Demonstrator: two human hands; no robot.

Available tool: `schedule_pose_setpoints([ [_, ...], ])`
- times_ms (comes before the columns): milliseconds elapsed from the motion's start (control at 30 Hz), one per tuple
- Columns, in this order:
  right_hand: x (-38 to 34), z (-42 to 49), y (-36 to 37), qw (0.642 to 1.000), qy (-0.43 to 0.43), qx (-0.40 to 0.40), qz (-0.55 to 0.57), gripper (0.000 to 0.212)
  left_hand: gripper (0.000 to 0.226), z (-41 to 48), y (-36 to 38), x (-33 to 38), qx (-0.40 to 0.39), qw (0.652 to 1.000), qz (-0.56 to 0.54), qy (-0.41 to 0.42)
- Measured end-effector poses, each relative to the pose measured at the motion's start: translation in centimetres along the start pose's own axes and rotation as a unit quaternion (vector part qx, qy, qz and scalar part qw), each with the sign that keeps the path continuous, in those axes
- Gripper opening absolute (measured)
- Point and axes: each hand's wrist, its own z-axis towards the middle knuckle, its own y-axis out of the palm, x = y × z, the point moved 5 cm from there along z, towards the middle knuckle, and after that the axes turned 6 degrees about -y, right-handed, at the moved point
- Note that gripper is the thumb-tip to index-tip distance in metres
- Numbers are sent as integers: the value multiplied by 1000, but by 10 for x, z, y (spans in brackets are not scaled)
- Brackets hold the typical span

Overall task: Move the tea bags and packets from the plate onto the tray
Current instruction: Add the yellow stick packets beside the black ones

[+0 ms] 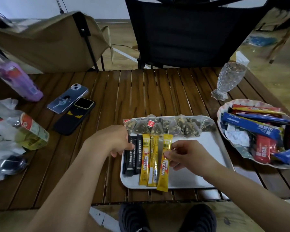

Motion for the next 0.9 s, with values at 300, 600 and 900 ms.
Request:
schedule_pose_setpoints([
  [300,0,4,3,999,18,-14,-30,15,26,-1,0,2,0,1000,4,7],
  [600,0,5,4,994,-18,59,-92,29,21,-3,1,2,-9,1000,-1,12],
  [900,-4,-1,12,971,-98,57,-212,40,21,-3,2,4,-8,1000,13,11],
])
